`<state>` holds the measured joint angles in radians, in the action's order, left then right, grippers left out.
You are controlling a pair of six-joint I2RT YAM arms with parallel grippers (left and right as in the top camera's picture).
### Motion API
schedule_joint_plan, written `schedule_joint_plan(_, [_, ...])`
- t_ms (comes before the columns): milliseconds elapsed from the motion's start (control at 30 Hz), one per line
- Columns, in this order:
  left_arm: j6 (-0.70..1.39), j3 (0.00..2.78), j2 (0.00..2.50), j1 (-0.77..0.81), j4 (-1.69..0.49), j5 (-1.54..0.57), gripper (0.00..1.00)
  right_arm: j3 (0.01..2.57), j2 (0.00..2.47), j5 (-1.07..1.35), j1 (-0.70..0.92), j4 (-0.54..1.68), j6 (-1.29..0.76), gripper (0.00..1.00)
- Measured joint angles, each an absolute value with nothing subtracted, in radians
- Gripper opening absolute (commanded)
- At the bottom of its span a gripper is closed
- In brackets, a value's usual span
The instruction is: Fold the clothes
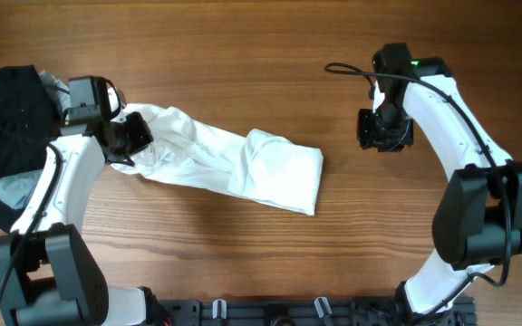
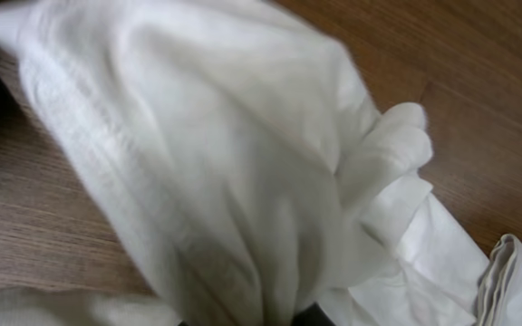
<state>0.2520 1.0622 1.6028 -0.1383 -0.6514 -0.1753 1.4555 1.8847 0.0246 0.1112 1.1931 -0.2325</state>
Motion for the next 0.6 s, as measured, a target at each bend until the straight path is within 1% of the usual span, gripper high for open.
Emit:
schedule_joint_plan(167, [0.252, 1.15, 1.604, -0.075, -0.78, -0.161, 0.1, 1.456, 1.885, 0.025, 0.105, 1.193, -0.223, 0.36])
schedule_joint_plan(267, [0.252, 1.212, 1.604, 0.046, -0.831, -0.154, 0.11, 1.456, 1.885, 0.025, 0.105, 1.193, -0.222, 0.36])
schedule_joint_plan(433, [0.284, 1.233, 1.605, 0.274, -0.834, -0.144, 0.12, 1.456, 1.885, 0.025, 0.105, 1.193, -0.219, 0.37])
schedule_joint_plan(600, [0.317, 1.234, 1.627, 0.439, -0.834, -0.136, 0.12, 1.456, 1.885, 0.025, 0.105, 1.193, -0.218, 0.37])
